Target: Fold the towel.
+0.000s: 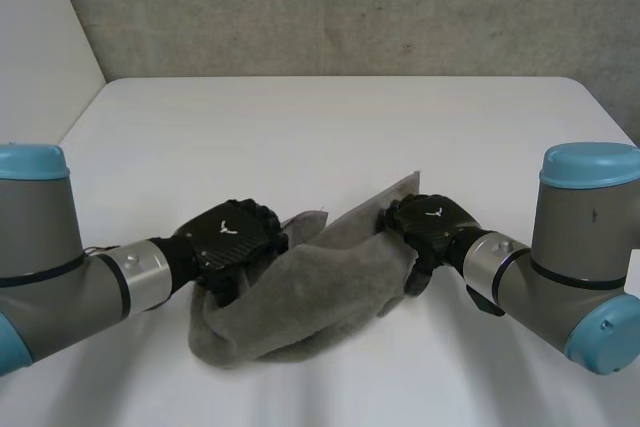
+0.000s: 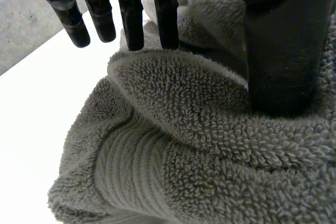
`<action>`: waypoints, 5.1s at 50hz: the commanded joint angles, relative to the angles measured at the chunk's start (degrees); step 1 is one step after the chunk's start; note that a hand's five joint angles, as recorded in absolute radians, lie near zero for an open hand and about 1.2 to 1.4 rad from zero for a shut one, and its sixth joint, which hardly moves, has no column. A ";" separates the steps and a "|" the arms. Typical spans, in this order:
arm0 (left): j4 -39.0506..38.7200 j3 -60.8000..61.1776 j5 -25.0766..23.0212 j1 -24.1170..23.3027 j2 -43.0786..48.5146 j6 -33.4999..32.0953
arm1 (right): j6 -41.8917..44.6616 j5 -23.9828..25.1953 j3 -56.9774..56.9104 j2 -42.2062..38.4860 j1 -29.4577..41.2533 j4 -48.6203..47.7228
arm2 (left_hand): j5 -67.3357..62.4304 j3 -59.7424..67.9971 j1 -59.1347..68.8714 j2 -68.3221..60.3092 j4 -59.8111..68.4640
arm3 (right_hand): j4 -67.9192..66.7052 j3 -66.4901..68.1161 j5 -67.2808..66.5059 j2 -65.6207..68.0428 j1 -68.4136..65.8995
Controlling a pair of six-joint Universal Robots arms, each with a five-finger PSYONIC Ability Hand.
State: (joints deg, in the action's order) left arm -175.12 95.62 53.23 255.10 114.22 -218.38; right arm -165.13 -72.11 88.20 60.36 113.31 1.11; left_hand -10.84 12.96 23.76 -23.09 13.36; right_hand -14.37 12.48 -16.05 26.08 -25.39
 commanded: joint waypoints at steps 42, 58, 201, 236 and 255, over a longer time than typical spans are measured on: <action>1.28 5.63 -4.63 5.14 -8.49 2.43 | 1.91 6.19 6.19 15.93 -5.47 2.40 | -0.98 -2.96 -1.94 1.26 -3.36 | 4.37 -2.48 -53.95 53.92 -54.61; -0.39 1.85 -3.92 5.06 -1.98 1.91 | 2.71 6.19 6.90 14.97 -5.91 2.32 | -10.40 -2.96 7.48 -8.16 -3.36 | 4.37 -2.48 -53.95 53.92 -54.61; -25.00 23.65 -4.89 18.59 -21.32 24.06 | 8.78 1.62 16.12 18.13 -12.24 3.63 | -59.16 -2.96 56.24 -56.91 -3.36 | 4.37 -2.48 4.53 -4.56 3.87; -25.00 23.56 -4.98 21.76 -20.79 23.88 | 2.10 2.85 14.19 8.64 -14.26 3.98 | -59.16 -2.96 56.24 -56.91 -3.36 | 4.37 -2.48 -32.09 32.07 -32.76; -25.00 23.65 -4.98 21.67 -20.09 23.88 | 7.19 10.67 16.04 13.99 -17.34 11.46 | -59.16 -2.96 56.24 -56.91 -3.36 | 4.37 -2.48 -20.90 20.87 -21.57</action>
State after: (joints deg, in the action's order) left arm -200.13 119.20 48.28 276.91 93.55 -194.50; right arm -159.44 -61.42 104.49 73.14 96.68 12.23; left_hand -66.54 12.96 74.21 -76.41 13.36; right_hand -14.37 12.48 -41.60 51.56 -51.67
